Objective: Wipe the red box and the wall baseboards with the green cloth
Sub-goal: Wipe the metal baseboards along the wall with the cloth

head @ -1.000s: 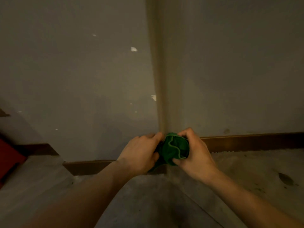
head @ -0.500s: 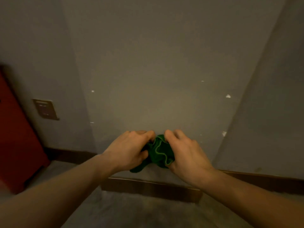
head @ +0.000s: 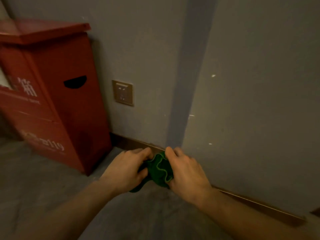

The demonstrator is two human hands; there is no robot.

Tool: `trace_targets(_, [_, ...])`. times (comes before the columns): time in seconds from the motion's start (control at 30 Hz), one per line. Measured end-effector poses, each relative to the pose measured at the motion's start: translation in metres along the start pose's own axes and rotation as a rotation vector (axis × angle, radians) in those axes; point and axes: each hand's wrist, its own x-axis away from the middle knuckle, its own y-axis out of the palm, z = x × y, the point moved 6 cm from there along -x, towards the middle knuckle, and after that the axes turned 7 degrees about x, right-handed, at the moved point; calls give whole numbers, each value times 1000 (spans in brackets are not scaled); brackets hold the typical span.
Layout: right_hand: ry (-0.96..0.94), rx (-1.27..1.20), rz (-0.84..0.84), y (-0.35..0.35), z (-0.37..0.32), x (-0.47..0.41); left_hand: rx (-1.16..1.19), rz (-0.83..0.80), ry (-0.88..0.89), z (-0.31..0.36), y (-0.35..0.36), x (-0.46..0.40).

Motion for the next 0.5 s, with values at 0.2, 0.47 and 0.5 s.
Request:
trace_targets(0.2, [72, -60, -65, 68, -29, -36, 81, -22, -111, -72, 30, 16])
trace_targets(0.47, [194, -127, -92, 137, -26, -65, 260, 59, -283, -131, 78, 9])
trace_targets(0.5, [199, -144, -87, 143, -24, -67, 301, 75, -316, -136, 85, 9])
